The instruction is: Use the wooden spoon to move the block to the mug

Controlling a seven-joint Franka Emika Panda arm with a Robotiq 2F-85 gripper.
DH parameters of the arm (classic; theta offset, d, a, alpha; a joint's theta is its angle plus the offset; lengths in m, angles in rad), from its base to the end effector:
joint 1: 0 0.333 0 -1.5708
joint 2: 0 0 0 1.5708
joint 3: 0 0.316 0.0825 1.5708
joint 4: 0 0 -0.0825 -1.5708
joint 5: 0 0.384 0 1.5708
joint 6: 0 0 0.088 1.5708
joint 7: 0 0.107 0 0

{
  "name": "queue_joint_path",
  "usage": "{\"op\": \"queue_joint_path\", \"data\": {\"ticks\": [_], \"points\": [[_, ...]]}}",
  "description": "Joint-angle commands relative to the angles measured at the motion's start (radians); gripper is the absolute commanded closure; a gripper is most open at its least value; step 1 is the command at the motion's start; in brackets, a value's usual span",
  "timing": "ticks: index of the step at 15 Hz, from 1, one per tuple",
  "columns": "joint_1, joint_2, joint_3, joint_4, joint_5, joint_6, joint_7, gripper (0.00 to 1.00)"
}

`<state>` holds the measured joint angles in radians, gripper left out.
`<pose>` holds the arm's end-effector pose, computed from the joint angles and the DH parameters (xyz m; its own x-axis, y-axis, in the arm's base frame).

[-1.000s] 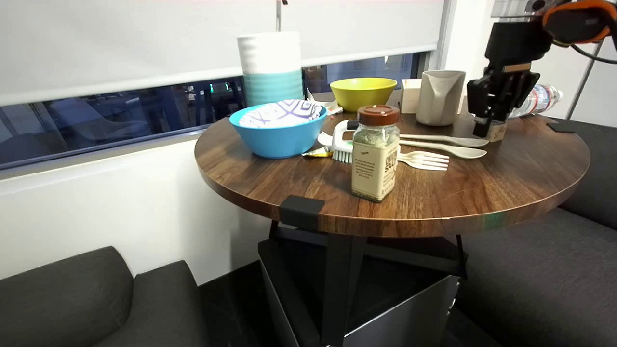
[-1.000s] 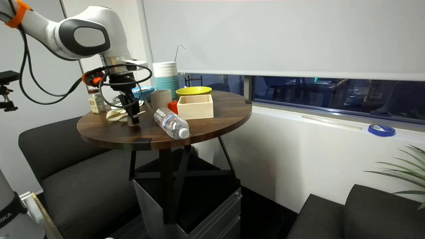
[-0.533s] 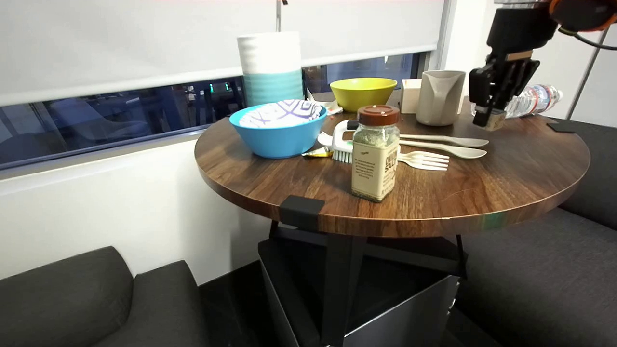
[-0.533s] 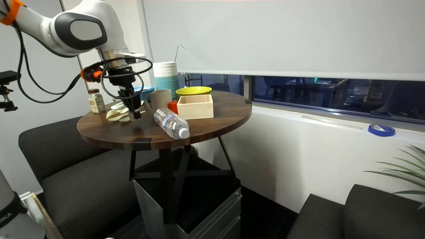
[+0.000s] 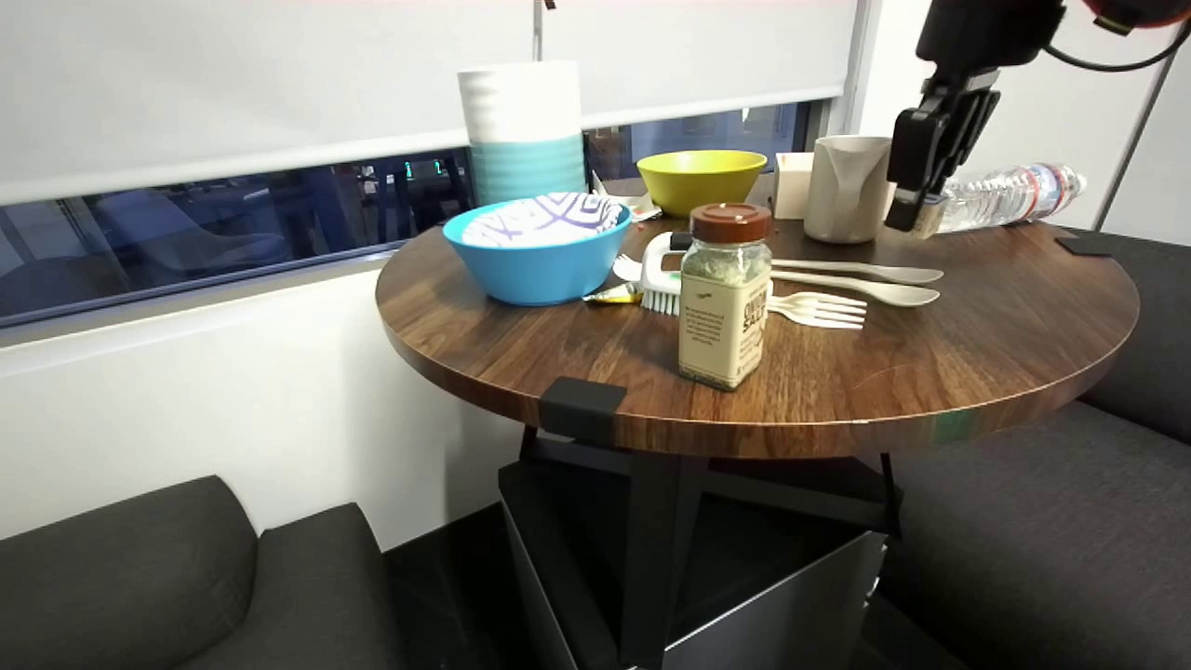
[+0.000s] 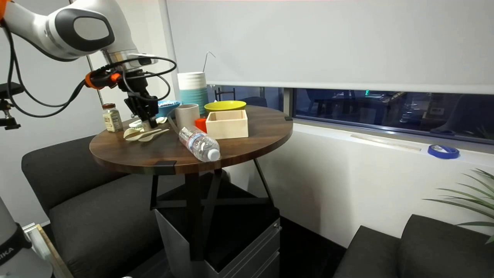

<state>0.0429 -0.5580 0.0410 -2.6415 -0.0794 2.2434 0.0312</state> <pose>0.3806 0.0296 0.4366 0.9824 0.0983 0.1588 0.0854 -0.9926 0.0858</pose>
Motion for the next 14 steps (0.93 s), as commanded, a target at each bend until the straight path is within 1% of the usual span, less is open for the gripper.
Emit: {"op": "queue_joint_path", "data": {"ticks": [1,7,14], "points": [[0.034,0.014,-0.008,0.005,0.018,-0.007,-0.077,0.92],[0.047,0.037,-0.015,-0.002,0.017,-0.019,-0.149,0.92],[0.053,0.071,-0.013,0.0,0.018,-0.014,-0.178,0.92]]}}
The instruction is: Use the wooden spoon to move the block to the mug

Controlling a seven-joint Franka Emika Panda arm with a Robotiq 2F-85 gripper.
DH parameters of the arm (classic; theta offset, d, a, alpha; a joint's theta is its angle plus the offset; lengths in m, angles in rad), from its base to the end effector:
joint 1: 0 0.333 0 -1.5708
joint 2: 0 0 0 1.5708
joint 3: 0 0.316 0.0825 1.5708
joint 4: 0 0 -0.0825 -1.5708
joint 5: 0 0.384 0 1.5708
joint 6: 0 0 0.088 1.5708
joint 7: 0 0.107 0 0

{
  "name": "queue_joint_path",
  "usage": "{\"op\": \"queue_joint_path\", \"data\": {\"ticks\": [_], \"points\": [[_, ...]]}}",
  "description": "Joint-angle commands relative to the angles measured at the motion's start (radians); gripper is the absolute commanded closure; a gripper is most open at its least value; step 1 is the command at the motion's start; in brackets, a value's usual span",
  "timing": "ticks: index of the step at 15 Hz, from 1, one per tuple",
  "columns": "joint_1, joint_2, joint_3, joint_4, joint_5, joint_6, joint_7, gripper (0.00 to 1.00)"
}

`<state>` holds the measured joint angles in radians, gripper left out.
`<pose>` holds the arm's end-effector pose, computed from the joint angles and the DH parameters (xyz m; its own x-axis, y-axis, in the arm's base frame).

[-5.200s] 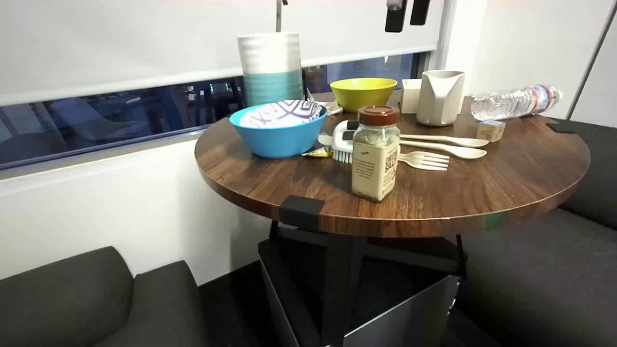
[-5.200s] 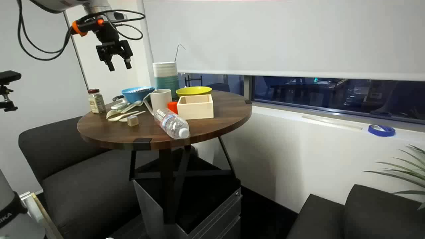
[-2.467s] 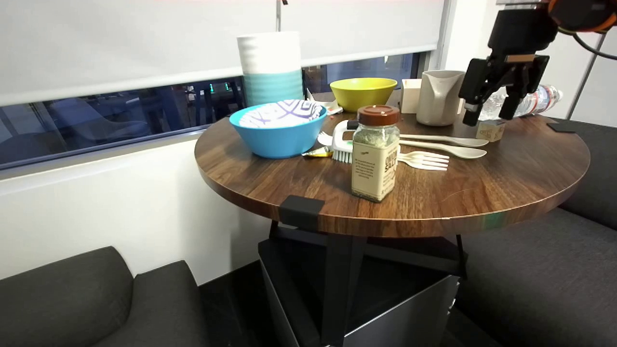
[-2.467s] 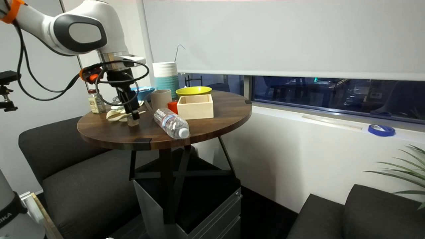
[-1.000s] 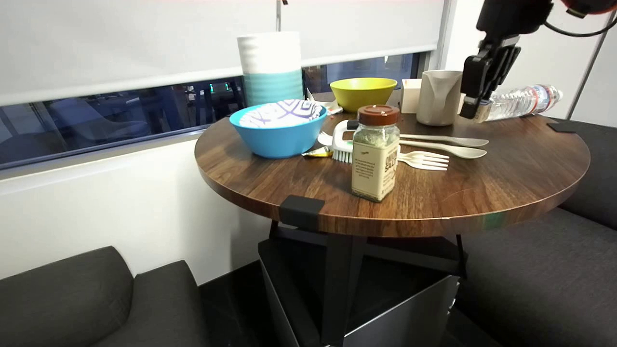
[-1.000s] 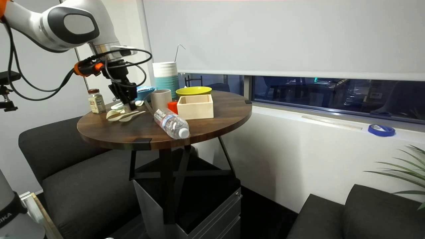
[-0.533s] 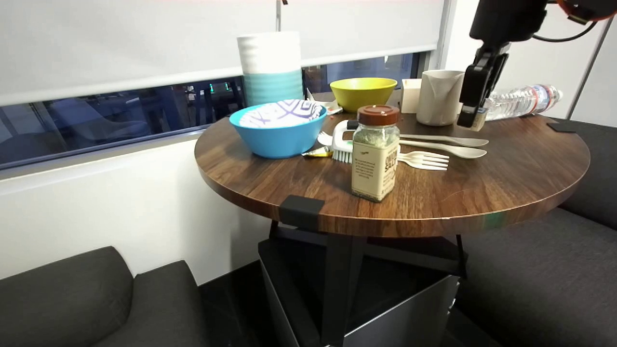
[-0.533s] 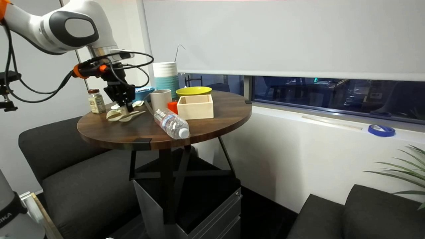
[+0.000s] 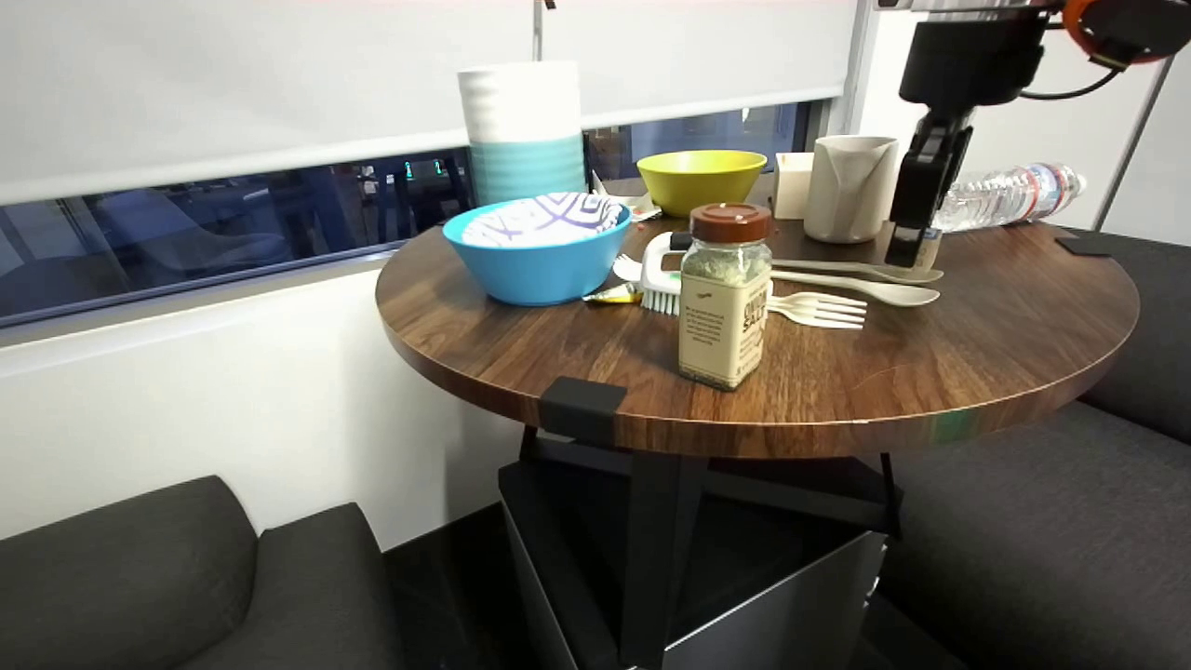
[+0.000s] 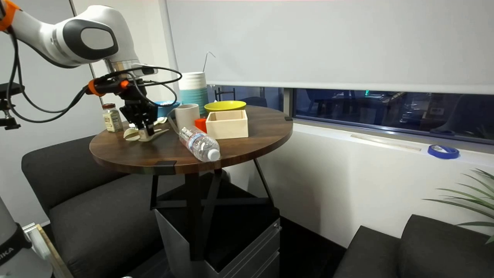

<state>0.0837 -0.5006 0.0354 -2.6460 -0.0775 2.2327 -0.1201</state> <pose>0.3825 0.0431 0.4115 0.9573 0.2794 0.0741 0.2725 -0.9578 0.0914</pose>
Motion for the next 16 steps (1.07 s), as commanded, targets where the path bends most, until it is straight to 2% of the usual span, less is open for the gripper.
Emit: {"op": "queue_joint_path", "data": {"ticks": [1,6,7,8,9,10,14,16], "points": [[0.011,0.017,-0.007,0.005,0.014,-0.003,-0.027,0.92],[0.011,0.033,-0.006,0.01,0.017,-0.002,-0.025,0.92],[0.01,0.035,-0.004,0.011,0.016,0.001,-0.021,0.79],[0.011,0.035,-0.004,0.013,0.018,0.001,-0.021,0.42],[0.011,0.034,-0.004,0.013,0.018,0.002,-0.021,0.4],[0.012,0.032,-0.003,0.015,0.018,0.003,-0.02,0.34],[0.017,0.028,-0.002,0.025,0.019,0.008,-0.023,0.05],[0.026,0.036,-0.001,0.036,0.024,0.011,-0.029,0.0]]}}
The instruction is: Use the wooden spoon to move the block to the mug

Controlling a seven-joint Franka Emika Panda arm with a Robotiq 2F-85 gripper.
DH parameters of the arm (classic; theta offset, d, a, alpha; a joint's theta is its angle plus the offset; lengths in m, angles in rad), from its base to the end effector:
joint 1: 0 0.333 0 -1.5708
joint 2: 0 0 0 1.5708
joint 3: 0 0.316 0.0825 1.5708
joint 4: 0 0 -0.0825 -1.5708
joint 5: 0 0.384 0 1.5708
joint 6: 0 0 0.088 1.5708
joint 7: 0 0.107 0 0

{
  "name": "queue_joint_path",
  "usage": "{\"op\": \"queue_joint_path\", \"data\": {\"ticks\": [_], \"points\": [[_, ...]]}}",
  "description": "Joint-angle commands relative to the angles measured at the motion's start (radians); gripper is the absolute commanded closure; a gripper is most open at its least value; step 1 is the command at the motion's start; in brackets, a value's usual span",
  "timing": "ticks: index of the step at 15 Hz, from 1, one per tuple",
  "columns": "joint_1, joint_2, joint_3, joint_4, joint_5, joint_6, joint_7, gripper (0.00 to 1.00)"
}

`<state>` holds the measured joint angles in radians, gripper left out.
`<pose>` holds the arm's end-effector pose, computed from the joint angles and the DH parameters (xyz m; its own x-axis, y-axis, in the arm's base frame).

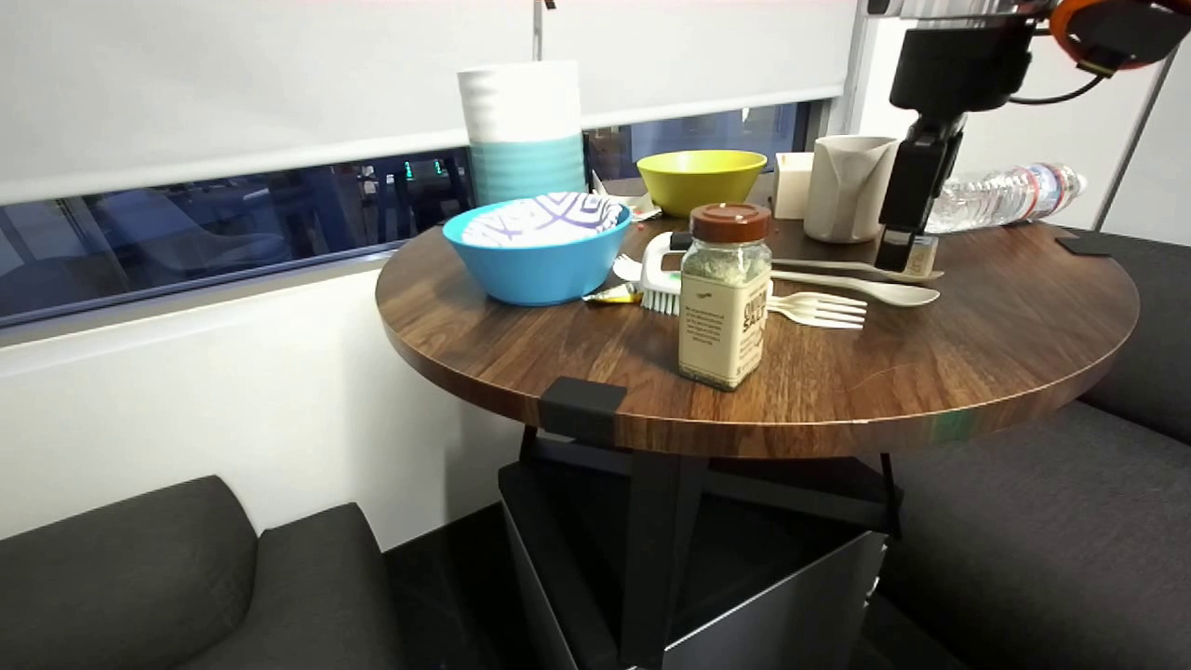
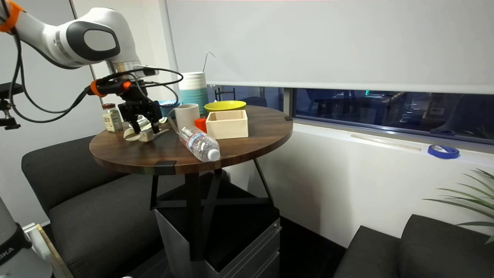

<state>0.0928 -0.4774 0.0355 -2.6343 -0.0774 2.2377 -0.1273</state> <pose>0.3872 0.0473 0.4084 0.9529 0.2956 0.0673 0.2893 -0.9530 0.0899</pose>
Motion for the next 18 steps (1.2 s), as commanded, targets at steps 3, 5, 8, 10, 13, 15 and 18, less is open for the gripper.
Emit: {"op": "queue_joint_path", "data": {"ticks": [3,5,8,10,13,15,18], "points": [[0.029,0.031,0.0,0.042,0.026,0.012,-0.028,0.0],[0.034,0.048,0.001,0.056,0.025,0.019,-0.032,0.0],[0.035,0.085,0.004,0.078,0.024,0.031,-0.027,0.0],[0.031,0.109,0.006,0.089,0.017,0.042,-0.026,0.0],[0.031,0.138,0.002,0.104,0.022,0.054,-0.034,0.16],[0.029,0.153,0.001,0.114,0.023,0.056,-0.037,0.34],[0.024,0.165,0.002,0.125,0.019,0.056,-0.035,0.34]]}}
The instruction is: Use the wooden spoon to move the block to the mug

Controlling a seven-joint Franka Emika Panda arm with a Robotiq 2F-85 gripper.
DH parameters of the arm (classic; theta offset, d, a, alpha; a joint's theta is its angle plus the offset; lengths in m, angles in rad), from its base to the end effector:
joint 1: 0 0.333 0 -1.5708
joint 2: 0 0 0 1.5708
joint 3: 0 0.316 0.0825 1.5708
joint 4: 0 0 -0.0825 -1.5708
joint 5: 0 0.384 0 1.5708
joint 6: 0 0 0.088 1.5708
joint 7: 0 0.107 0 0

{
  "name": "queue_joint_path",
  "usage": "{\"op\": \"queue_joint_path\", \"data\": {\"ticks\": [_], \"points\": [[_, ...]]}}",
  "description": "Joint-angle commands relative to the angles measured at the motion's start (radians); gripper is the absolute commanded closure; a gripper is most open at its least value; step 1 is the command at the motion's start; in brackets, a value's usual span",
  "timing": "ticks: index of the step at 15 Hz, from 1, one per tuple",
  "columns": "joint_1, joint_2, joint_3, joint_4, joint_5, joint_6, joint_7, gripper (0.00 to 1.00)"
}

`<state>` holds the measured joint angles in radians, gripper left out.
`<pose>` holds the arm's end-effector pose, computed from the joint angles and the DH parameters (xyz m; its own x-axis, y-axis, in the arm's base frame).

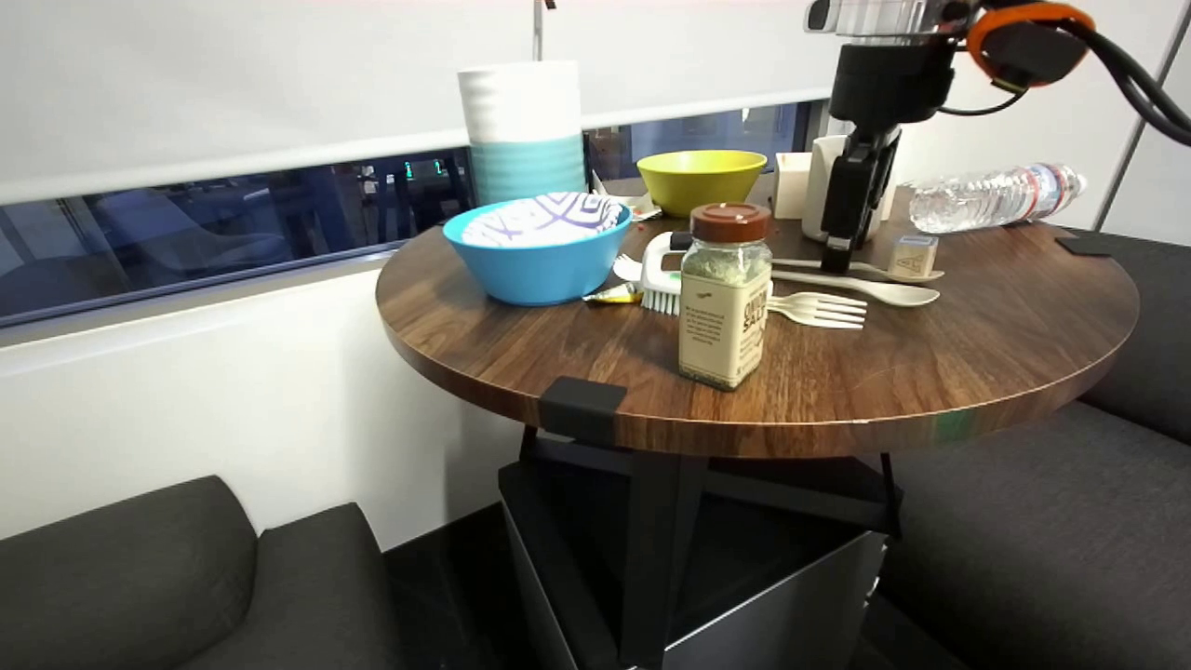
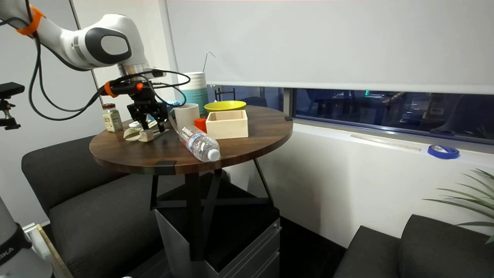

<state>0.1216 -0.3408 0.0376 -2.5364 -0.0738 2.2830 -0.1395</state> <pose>0.4238 0.0662 0.4018 0.9381 0.3382 0.0741 0.3321 -0.9395 0.0834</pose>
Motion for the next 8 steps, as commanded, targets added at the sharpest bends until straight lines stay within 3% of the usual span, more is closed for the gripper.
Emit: {"op": "queue_joint_path", "data": {"ticks": [1,2,4,7,8], "points": [[-0.005,0.033,0.0,0.031,0.015,0.01,-0.023,0.34],[-0.005,0.036,0.0,0.033,0.016,0.01,-0.024,0.38],[-0.006,0.041,0.0,0.037,0.014,0.01,-0.025,0.62],[-0.007,0.046,-0.001,0.04,0.013,0.01,-0.027,0.84],[-0.008,0.048,-0.001,0.041,0.013,0.01,-0.028,0.62]]}}
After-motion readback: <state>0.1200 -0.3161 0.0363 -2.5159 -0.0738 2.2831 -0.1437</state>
